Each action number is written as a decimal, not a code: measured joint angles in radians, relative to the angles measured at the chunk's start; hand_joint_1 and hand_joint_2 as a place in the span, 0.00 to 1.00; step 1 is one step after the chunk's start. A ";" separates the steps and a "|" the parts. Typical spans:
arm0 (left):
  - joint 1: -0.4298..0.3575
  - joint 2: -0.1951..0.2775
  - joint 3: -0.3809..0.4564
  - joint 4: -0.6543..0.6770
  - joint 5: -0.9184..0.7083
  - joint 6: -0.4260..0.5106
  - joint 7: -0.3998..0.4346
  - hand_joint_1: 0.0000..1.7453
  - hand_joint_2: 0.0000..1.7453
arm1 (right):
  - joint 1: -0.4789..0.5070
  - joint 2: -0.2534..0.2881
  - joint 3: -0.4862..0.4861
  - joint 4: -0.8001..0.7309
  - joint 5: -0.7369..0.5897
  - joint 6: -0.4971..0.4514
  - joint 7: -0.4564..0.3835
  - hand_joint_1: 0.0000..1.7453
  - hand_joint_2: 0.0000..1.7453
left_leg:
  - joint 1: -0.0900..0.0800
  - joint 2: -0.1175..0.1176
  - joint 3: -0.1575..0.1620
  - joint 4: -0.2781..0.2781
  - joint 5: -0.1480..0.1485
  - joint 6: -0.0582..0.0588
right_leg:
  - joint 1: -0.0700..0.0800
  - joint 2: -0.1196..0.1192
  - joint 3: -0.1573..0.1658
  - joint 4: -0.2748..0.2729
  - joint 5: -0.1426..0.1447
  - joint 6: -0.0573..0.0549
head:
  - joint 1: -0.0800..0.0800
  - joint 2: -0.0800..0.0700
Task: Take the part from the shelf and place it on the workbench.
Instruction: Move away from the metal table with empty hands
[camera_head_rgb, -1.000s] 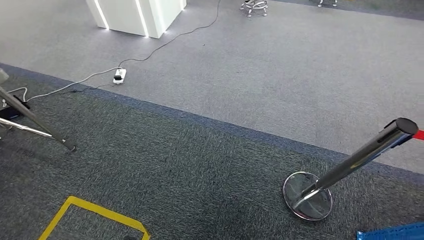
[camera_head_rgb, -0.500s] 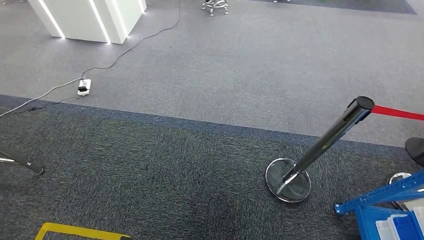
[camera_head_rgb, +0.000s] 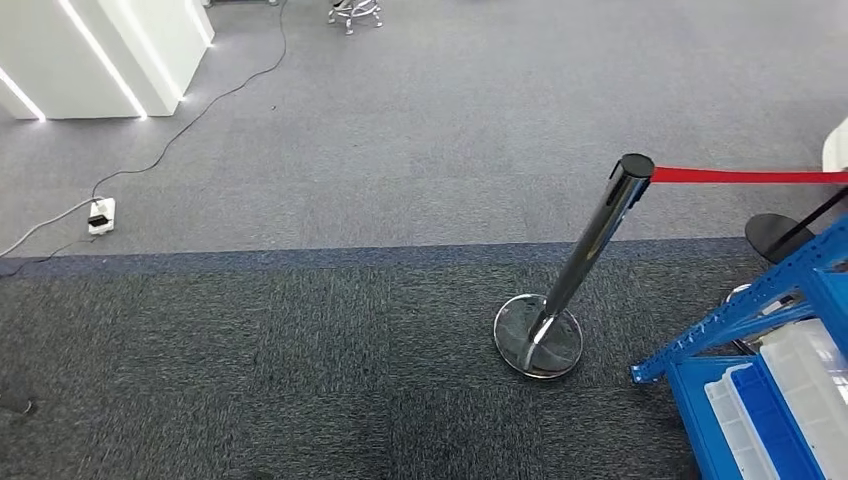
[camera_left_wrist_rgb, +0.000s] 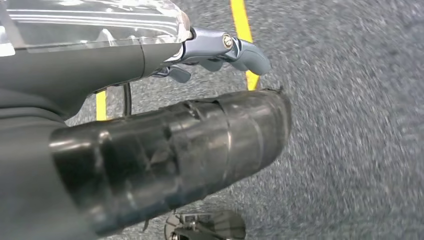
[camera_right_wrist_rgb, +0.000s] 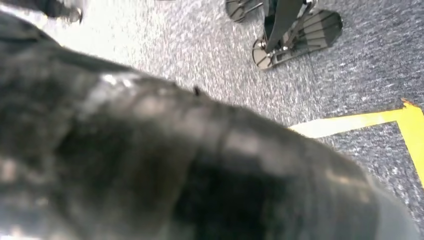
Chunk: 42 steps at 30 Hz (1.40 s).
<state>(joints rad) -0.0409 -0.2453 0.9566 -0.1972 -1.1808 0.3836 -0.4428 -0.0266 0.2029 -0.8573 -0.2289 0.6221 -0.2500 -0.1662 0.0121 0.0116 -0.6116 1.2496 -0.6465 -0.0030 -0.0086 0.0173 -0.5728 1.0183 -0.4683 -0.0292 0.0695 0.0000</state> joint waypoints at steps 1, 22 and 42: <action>0.002 0.000 0.000 0.000 0.000 0.000 0.000 0.00 0.00 | 0.000 0.000 0.000 0.000 0.000 0.000 0.002 0.00 0.00 | 0.000 -0.002 -0.021 0.037 -0.003 0.001 | 0.002 0.014 0.000 0.001 0.000 -0.001 | 0.000 0.000; 0.003 0.000 0.008 0.000 -0.002 0.000 0.001 0.00 0.00 | 0.003 0.002 0.000 0.001 0.013 0.014 0.007 0.00 0.00 | -0.002 0.076 0.098 -0.245 0.142 0.022 | -0.008 -0.073 -0.006 0.023 -0.005 0.050 | 0.006 0.000; 0.000 0.000 0.015 0.000 -0.002 -0.001 -0.002 0.00 0.00 | 0.005 0.001 0.000 0.001 0.019 0.017 0.007 0.00 0.00 | 0.007 -0.047 0.095 -0.257 0.161 0.034 | -0.003 0.076 -0.029 0.028 -0.002 0.044 | 0.007 0.000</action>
<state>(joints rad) -0.0412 -0.2449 0.9711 -0.1972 -1.1828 0.3823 -0.4447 -0.0217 0.2043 -0.8574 -0.2281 0.6414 -0.2331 -0.1591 0.0188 -0.0356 -0.5161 0.9925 -0.4857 0.0307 -0.0112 0.0929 -0.6020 1.0465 -0.4699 0.0147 0.0761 0.0000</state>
